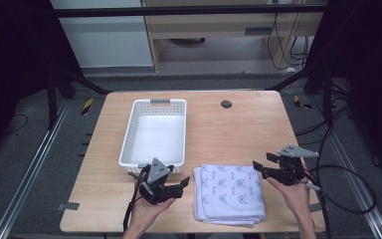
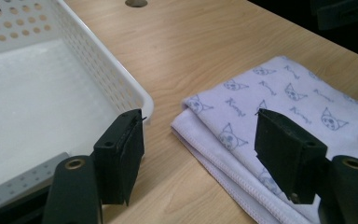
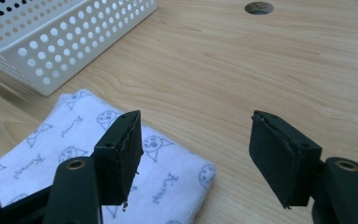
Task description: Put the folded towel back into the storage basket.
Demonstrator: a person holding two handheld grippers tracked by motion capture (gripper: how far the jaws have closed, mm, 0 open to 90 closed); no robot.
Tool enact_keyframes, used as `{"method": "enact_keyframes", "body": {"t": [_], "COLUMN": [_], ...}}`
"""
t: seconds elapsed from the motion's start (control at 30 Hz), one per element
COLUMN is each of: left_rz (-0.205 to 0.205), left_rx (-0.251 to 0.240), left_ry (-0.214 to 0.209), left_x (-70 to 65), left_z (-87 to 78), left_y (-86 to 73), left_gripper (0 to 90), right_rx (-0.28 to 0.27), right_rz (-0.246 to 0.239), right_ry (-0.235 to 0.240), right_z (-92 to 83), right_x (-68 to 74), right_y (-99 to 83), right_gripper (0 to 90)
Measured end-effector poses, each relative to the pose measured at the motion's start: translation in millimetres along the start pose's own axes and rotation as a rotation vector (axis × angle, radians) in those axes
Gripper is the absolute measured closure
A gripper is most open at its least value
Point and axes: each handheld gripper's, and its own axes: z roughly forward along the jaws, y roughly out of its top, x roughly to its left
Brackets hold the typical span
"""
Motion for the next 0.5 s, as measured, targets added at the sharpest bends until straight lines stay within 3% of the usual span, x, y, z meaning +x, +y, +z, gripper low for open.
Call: {"method": "enact_keyframes", "body": {"t": [0.5], "left_rz": [0.017], "left_rx": [0.112], "left_ry": [-0.043], "left_x": [-19.1], "left_z": [21.9], "left_y": [-24.0], "left_gripper": [31.6], "right_rx": [0.056], "right_rz": [-0.036], "right_ry": [0.01], "right_z": [13.0], "right_x": [6.2], "right_y": [-6.4], "right_gripper": [35.0]}}
